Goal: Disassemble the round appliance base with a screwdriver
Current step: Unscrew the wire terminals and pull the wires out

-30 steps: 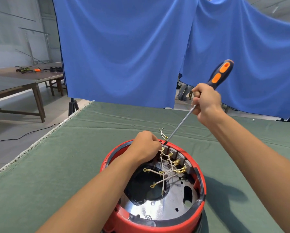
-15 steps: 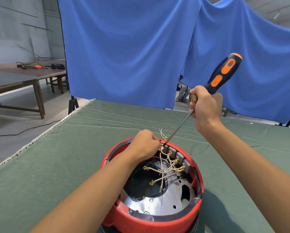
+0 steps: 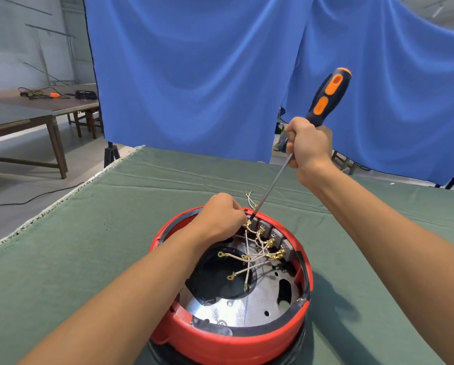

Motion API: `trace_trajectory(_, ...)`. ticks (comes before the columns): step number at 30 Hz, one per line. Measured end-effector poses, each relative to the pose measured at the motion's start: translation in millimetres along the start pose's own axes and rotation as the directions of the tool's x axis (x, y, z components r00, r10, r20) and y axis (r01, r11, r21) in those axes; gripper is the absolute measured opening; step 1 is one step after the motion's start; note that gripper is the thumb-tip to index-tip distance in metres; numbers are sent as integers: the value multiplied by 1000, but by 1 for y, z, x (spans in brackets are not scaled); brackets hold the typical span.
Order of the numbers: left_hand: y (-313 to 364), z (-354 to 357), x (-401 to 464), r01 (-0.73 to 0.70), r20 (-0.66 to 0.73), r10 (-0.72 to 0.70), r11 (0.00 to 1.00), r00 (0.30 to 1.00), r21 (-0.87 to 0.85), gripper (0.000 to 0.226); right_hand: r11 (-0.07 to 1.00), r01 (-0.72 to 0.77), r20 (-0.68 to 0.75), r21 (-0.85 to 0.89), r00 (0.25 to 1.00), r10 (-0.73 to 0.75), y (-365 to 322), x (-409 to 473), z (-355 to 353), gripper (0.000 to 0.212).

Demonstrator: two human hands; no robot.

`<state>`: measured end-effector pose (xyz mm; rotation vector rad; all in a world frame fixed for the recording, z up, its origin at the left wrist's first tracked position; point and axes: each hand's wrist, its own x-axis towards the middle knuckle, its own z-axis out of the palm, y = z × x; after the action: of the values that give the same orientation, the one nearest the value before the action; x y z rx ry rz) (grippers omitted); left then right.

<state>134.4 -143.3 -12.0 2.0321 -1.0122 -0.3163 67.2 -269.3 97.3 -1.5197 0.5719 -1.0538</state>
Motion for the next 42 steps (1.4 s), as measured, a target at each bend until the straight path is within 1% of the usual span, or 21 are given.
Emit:
trace_trajectory(3,1,-1,0,-1,2,1,1000,1000,11,15,996,-89,-19,10,996,89,4,9,0,24)
trace_trajectory(9,0,0,-1,26,-17,-26,1000,1000,15,20,978,-207,-47,11,977,207,13,19,2,20)
trace_trajectory(14,1,1,-1,21,-70,-19,999,997,36,21,949,-306,-2,69,952,307,28,15,3,22)
trace_trajectory(17,1,1,-1,25,-78,-21,999,997,47,22,961,-261,18,92,965,260,20,13,-1,28)
trace_trajectory(22,0,1,1,26,-50,-24,999,998,42,20,998,-12,-10,69,1000,13,6,0,-8,33)
trace_trajectory(25,1,1,0,24,-42,-22,999,999,30,17,995,87,-13,53,996,-86,2,-10,-7,35)
trace_trajectory(31,4,0,-3,58,-22,-59,997,998,-48,16,976,203,17,77,979,-205,0,-23,-5,37)
trace_trajectory(33,6,-1,-3,78,-34,-81,993,996,-92,19,973,220,40,73,974,-223,-1,-25,-4,36)
trace_trajectory(36,9,-3,-5,86,-43,-93,986,995,-140,14,977,212,54,26,976,-213,-3,-24,-4,35)
trace_trajectory(39,10,-3,-6,97,-43,-104,985,994,-145,14,991,132,22,-16,991,-132,-3,-16,-2,35)
trace_trajectory(42,10,-2,-5,105,-43,-111,985,993,-136,15,999,34,-27,-19,999,-35,0,-4,0,31)
